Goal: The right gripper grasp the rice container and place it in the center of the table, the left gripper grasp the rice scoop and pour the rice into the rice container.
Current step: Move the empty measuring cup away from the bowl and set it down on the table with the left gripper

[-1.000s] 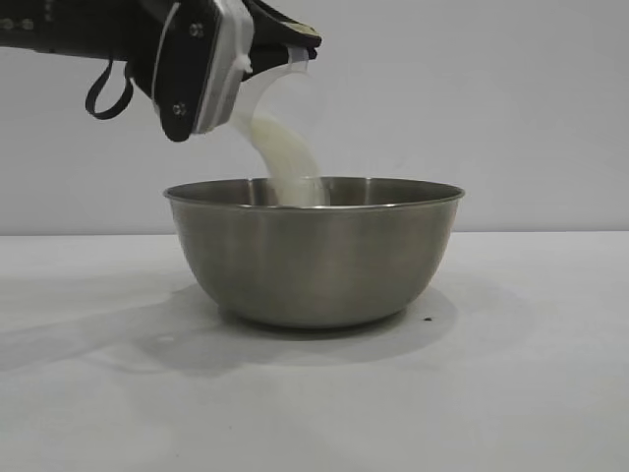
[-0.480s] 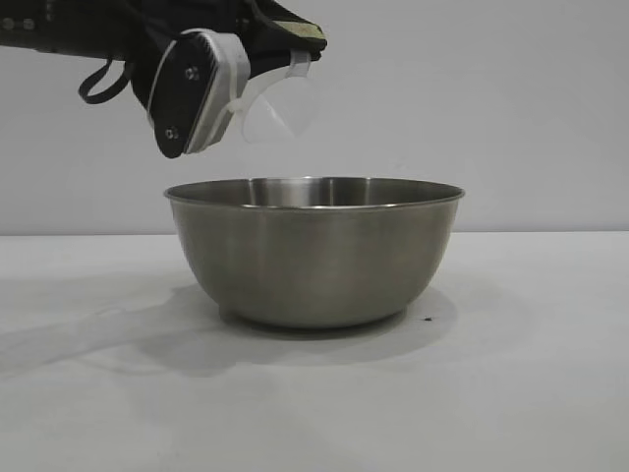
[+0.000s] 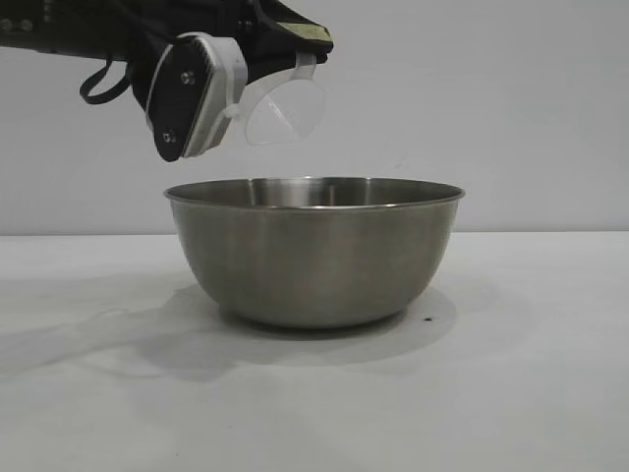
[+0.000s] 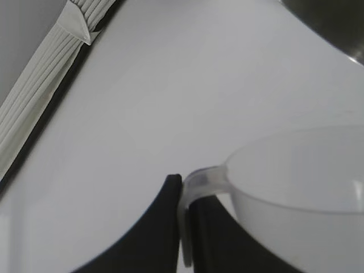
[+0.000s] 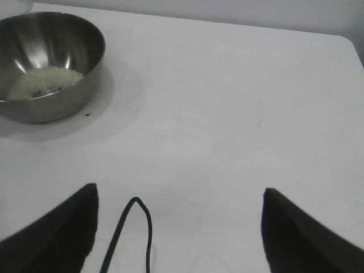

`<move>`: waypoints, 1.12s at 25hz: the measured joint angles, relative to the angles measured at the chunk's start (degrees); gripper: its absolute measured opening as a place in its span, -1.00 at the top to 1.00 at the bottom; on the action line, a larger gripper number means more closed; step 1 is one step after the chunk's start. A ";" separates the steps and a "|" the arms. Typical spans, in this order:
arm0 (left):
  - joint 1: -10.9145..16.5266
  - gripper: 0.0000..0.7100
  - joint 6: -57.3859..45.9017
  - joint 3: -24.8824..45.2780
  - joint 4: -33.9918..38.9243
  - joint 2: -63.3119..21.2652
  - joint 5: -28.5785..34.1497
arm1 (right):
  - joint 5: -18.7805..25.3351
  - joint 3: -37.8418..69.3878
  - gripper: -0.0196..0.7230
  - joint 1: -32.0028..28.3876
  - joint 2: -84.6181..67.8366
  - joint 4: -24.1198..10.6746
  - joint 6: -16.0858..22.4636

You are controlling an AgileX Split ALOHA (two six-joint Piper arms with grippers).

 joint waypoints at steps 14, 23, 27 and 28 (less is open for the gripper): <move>0.00 1.00 -27.27 0.00 -14.17 0.00 0.00 | 0.00 0.00 -0.42 0.00 0.00 0.00 0.00; 0.00 1.00 -54.41 0.00 -34.49 0.00 0.00 | 0.00 0.00 -0.42 0.00 0.00 0.00 0.00; 0.00 1.00 -68.71 0.00 -44.75 0.00 0.00 | 0.00 0.00 -0.42 0.00 0.00 0.00 0.00; 0.00 1.00 -71.66 0.00 -47.32 0.00 0.00 | 0.00 0.00 -0.42 0.00 0.00 0.00 0.00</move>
